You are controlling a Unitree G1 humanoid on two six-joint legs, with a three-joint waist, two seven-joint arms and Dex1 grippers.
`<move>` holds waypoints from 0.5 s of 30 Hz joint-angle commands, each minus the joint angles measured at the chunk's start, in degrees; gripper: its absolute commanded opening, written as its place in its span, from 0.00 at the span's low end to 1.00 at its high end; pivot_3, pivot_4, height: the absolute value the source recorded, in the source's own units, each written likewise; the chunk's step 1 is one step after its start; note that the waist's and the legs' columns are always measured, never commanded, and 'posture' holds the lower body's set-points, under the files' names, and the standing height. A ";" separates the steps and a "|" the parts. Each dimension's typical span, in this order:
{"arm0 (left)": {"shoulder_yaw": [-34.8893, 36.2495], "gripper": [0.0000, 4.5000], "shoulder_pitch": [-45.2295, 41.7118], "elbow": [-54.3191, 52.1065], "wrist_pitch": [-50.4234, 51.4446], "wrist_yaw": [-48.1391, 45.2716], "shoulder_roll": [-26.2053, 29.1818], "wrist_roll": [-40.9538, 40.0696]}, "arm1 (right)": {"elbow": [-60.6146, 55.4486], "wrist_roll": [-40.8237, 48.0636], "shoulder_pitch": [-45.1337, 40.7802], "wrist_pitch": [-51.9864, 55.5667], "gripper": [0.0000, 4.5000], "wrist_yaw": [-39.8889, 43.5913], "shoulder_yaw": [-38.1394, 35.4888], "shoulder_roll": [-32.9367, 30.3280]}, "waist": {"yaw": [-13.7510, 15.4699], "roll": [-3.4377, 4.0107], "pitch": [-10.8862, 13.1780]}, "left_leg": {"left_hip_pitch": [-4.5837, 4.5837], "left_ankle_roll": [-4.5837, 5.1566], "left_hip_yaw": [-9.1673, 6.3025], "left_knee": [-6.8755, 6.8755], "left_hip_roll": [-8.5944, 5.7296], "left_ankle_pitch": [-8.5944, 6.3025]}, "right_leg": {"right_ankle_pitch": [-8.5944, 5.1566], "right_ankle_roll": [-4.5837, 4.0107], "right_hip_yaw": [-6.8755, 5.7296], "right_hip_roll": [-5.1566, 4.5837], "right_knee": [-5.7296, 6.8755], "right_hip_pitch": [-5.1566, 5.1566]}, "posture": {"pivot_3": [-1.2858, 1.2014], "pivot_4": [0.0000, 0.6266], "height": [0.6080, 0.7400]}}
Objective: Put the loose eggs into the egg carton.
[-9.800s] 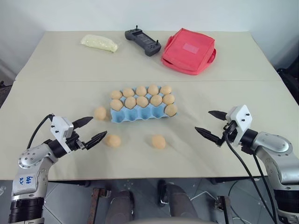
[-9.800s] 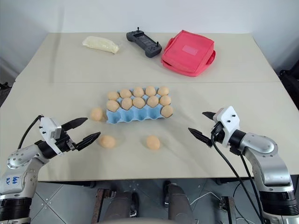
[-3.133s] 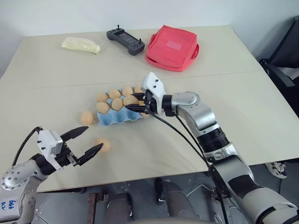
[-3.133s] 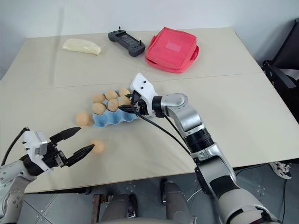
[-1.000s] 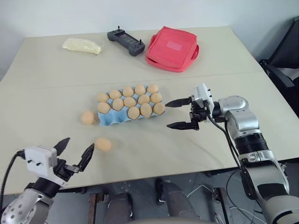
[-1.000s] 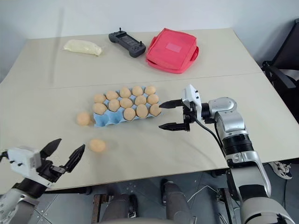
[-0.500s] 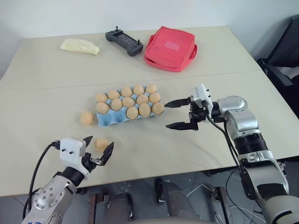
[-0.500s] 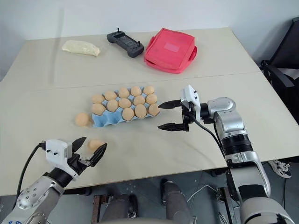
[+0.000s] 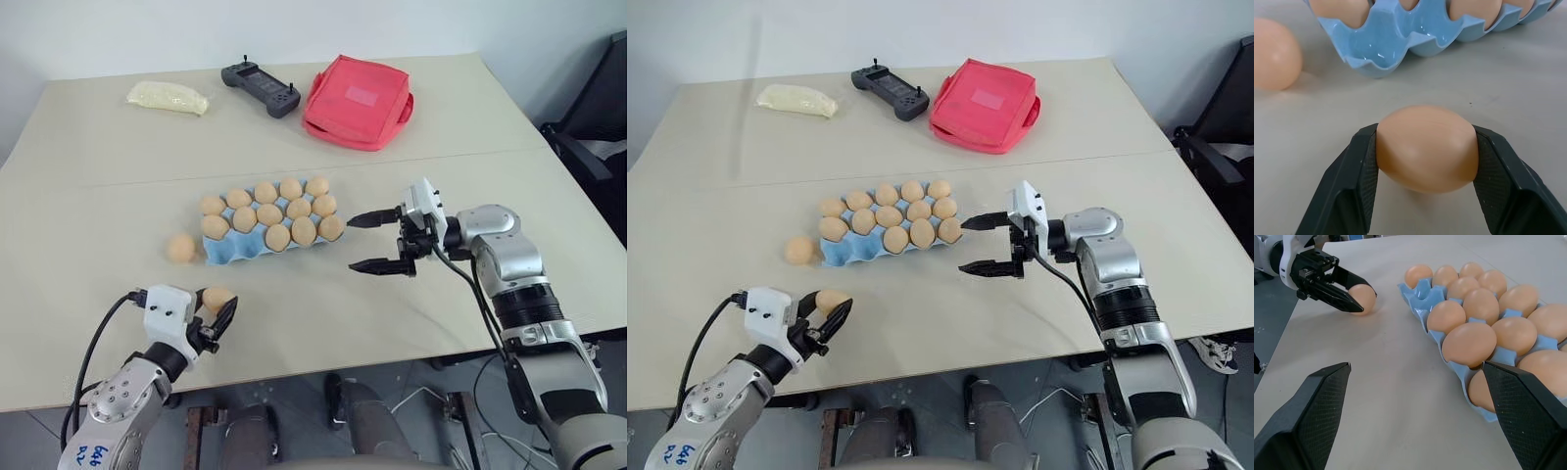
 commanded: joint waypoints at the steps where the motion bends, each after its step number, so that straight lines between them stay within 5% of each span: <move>1: 1.32 0.51 -2.81 -2.18 -1.40 -1.06 0.10 -1.23 | -1.65 0.43 -0.04 -0.44 1.00 -0.32 -1.34 -0.98 | 0.05 0.00 0.00 | 0.00 0.00 0.00 0.00 0.00 0.00 | 0.00 0.00 0.00 0.00 0.00 0.01 | 0.52 0.24 1.00; 15: -4.46 0.50 -21.34 9.03 -2.57 -0.20 -3.06 1.48 | -3.78 1.19 2.06 -0.17 1.00 -2.22 -2.37 -1.31 | 0.23 0.00 0.00 | 0.11 -0.02 0.02 0.03 -0.09 0.04 | 0.04 0.05 0.06 -0.02 0.26 0.04 | 0.52 0.24 1.00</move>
